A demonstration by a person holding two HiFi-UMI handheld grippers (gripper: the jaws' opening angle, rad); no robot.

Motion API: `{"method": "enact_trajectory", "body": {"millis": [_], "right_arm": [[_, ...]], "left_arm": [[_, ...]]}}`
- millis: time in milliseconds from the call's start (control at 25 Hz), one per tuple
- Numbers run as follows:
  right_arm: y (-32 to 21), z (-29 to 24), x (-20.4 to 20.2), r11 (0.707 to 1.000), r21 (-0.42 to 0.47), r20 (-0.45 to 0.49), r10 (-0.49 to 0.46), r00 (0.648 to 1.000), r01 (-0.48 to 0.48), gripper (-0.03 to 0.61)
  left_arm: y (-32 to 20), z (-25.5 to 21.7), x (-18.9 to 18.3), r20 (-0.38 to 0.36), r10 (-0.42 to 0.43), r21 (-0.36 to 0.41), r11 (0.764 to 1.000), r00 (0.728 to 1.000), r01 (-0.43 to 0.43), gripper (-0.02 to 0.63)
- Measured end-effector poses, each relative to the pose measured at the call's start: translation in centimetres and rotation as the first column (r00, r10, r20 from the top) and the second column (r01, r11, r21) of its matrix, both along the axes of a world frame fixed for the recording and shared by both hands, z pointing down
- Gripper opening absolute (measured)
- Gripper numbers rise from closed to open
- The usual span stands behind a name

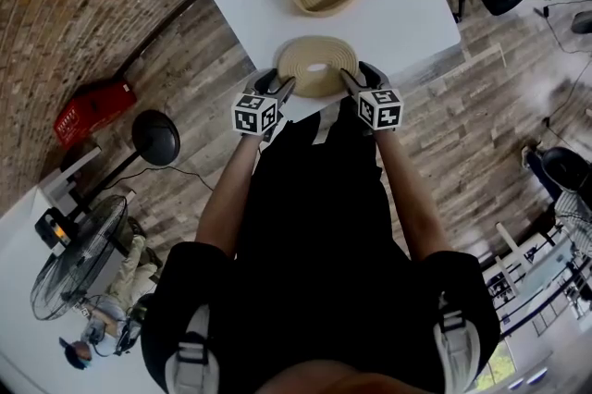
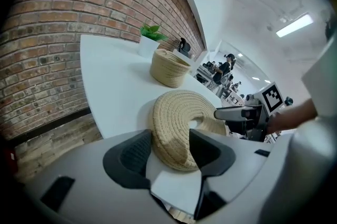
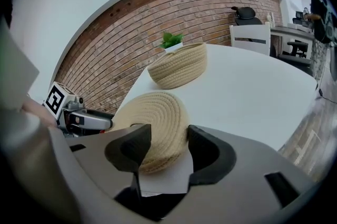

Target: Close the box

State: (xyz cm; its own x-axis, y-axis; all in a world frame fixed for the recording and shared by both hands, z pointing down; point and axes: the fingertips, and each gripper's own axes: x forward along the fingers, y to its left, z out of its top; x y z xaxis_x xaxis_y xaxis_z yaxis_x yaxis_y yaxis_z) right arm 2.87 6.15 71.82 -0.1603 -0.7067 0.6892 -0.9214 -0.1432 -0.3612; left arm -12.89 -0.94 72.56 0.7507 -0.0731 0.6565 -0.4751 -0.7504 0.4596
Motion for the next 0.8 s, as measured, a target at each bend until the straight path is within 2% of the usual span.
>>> {"method": "enact_trajectory", "body": {"millis": [320,800], "right_arm": [[-1.6,-2.7,1.5,0.997,0.069,-0.021,0.048,0.999,-0.046,0.169],[-3.3,-6.5,3.4,0.995,0.098,-0.059,-0.017,0.998,0.023,0.166]], "left_arm": [[-1.2,-2.8,0.6,-0.058,-0.081,0.013,0.997,0.995,0.082,0.233],[-2.4,-6.3,2.0,-0.093,-0.168,0.050,0.984,0.981,0.173,0.206]]}}
